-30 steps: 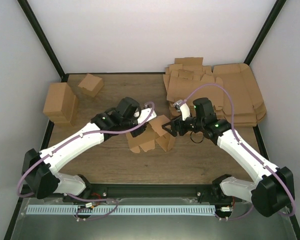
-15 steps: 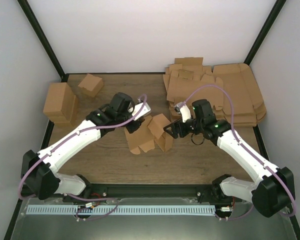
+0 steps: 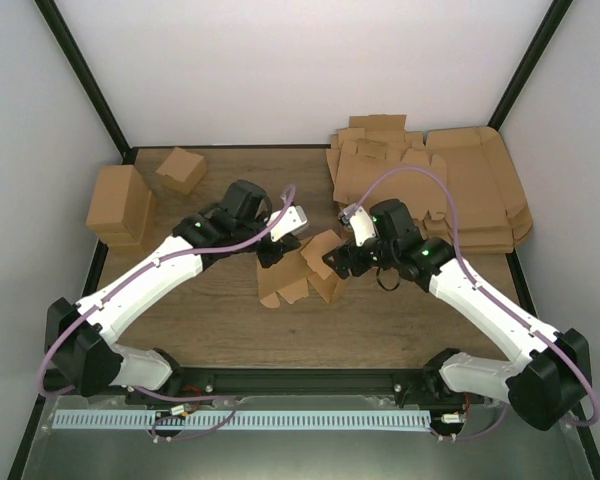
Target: Fold the paper box
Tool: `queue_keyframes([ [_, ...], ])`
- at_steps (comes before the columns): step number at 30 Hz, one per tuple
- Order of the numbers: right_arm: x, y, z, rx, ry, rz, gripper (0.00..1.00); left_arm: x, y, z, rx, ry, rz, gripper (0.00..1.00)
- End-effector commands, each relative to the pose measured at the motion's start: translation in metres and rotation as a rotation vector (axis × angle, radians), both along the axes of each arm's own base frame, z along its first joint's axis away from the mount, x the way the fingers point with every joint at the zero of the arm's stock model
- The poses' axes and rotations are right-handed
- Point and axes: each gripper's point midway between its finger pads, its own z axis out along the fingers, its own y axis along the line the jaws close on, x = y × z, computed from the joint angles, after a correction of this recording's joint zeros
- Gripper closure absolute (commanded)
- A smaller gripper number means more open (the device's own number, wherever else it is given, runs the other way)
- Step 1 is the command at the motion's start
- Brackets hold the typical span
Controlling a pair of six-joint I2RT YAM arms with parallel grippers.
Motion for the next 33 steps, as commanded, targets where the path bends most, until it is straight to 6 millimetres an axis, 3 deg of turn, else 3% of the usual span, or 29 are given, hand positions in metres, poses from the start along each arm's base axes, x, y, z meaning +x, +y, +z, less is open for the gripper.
queue_keyframes([
  [1, 0.008, 0.005, 0.021, -0.015, -0.061, -0.015, 0.14, -0.002, -0.007, 0.011, -0.032, -0.008, -0.043, 0.89],
  [9, 0.011, 0.009, -0.014, -0.195, -0.025, -0.059, 0.19, -0.001, -0.009, 0.015, -0.054, 0.001, -0.034, 0.89],
  [17, 0.011, 0.0, -0.029, -0.249, -0.017, -0.104, 0.25, 0.003, -0.016, 0.027, -0.098, 0.011, -0.015, 0.87],
  [23, 0.021, -0.019, -0.033, -0.33, -0.038, -0.203, 0.31, 0.001, -0.018, 0.072, -0.224, -0.008, 0.024, 0.67],
  [28, 0.027, -0.029, -0.026, -0.326, -0.068, -0.278, 0.4, -0.007, -0.006, 0.116, -0.323, -0.039, 0.091, 0.53],
  [33, 0.027, -0.031, -0.03, -0.323, -0.056, -0.307, 0.43, -0.007, 0.017, 0.119, -0.33, -0.026, 0.228, 0.44],
])
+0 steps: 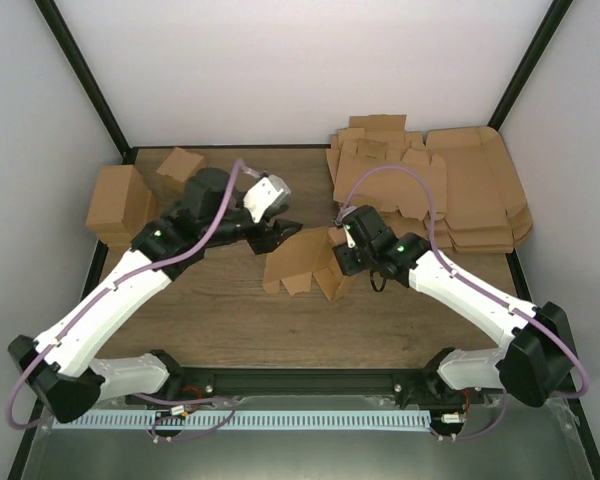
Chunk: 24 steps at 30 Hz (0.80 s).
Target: Fold the paper box
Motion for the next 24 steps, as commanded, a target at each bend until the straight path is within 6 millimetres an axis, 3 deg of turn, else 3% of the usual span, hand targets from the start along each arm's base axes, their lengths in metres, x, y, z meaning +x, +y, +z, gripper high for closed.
queue_keyframes([
  [1, 0.002, -0.007, 0.004, 0.002, -0.027, -0.062, 0.44, 0.001, 0.021, 0.013, -0.047, 0.023, 0.141, 0.42],
  [5, 0.0, -0.009, 0.001, 0.008, -0.028, -0.069, 0.45, 0.001, 0.042, -0.025, -0.033, 0.059, 0.257, 0.32],
  [12, -0.003, -0.007, 0.001, 0.024, -0.024, -0.05, 0.45, 0.006, 0.064, -0.103, 0.034, 0.118, 0.376, 0.28],
  [16, -0.004, -0.006, 0.001, 0.034, -0.023, -0.043, 0.45, 0.01, 0.061, -0.122, 0.035, 0.13, 0.377, 0.28],
  [24, -0.008, -0.004, 0.001, 0.051, -0.016, -0.029, 0.45, 0.036, 0.059, -0.156, 0.11, 0.121, 0.422, 0.3],
])
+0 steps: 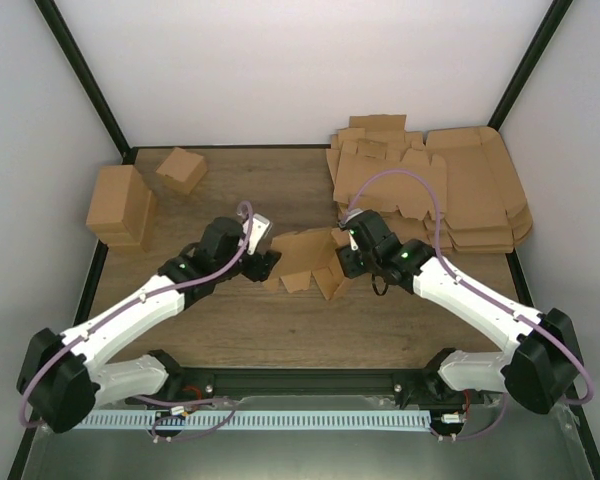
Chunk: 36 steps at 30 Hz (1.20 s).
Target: Fold the paper box
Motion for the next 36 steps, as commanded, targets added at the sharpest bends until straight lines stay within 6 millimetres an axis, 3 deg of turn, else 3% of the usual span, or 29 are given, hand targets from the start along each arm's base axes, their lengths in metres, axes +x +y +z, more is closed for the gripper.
queue_keyframes([
  [1, -0.005, 0.003, 0.004, 0.024, 0.0, 0.012, 0.45, 0.02, -0.007, -0.006, -0.004, -0.039, 0.005, 0.32],
  [4, -0.006, 0.002, 0.003, 0.026, -0.003, 0.013, 0.45, 0.023, -0.016, -0.007, -0.019, -0.052, -0.037, 0.41],
  [8, -0.007, 0.002, 0.003, 0.032, 0.001, 0.014, 0.45, 0.02, -0.023, -0.002, -0.024, -0.075, -0.094, 0.74],
  [11, -0.009, 0.006, 0.003, 0.059, 0.006, 0.025, 0.45, 0.01, -0.025, 0.014, -0.02, -0.078, -0.151, 0.95],
  [16, -0.011, 0.014, 0.001, 0.1, 0.013, 0.048, 0.44, -0.007, -0.022, 0.063, 0.009, -0.012, -0.203, 0.96],
  [20, -0.013, 0.023, -0.014, 0.126, 0.036, 0.083, 0.45, -0.038, -0.028, 0.08, -0.007, 0.128, -0.317, 0.96],
  [24, -0.017, 0.035, -0.033, 0.183, 0.071, 0.109, 0.45, -0.056, -0.03, 0.068, -0.002, 0.308, -0.343, 0.96],
  [31, -0.033, 0.048, -0.059, 0.346, 0.124, 0.113, 0.43, -0.074, -0.019, 0.028, 0.077, 0.552, -0.28, 0.96],
  [36, -0.051, 0.055, -0.075, 0.42, 0.153, 0.181, 0.42, -0.075, -0.022, 0.013, 0.086, 0.599, -0.292, 0.96],
])
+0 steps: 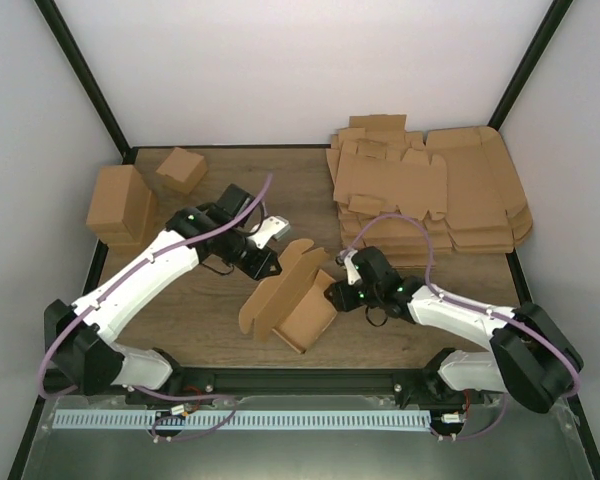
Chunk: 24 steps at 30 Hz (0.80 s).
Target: Fold the paper box
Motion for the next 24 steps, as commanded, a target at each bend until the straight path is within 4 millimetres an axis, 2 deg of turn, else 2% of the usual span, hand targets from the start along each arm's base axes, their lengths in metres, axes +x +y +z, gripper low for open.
queue_keyframes([
  [1, -0.002, 0.023, 0.015, 0.151, -0.044, 0.057, 0.42, -0.013, 0.001, -0.011, 0.017, 0.092, -0.013, 0.96],
  [5, -0.007, 0.019, 0.006, 0.122, -0.046, 0.081, 0.37, -0.008, -0.007, -0.012, 0.012, 0.104, -0.037, 0.96],
  [11, -0.018, 0.026, -0.001, 0.072, -0.084, 0.12, 0.37, 0.0, -0.015, -0.011, 0.024, 0.126, -0.065, 0.96],
  [13, -0.017, 0.025, -0.004, 0.044, -0.096, 0.103, 0.42, 0.003, -0.016, -0.011, 0.039, 0.126, -0.064, 0.96],
  [15, -0.016, 0.024, -0.009, 0.03, -0.085, 0.094, 0.52, 0.006, -0.016, -0.011, 0.053, 0.12, -0.061, 0.96],
  [19, -0.019, 0.024, -0.008, 0.025, -0.08, 0.089, 0.55, 0.016, -0.014, -0.012, 0.097, 0.103, -0.044, 0.96],
  [22, -0.024, 0.027, -0.008, 0.0, -0.08, 0.087, 0.65, 0.021, -0.017, -0.008, 0.097, 0.096, -0.047, 0.96],
  [24, -0.025, 0.027, -0.013, -0.028, -0.062, 0.075, 0.66, 0.022, -0.02, -0.005, 0.082, 0.095, -0.053, 0.96],
])
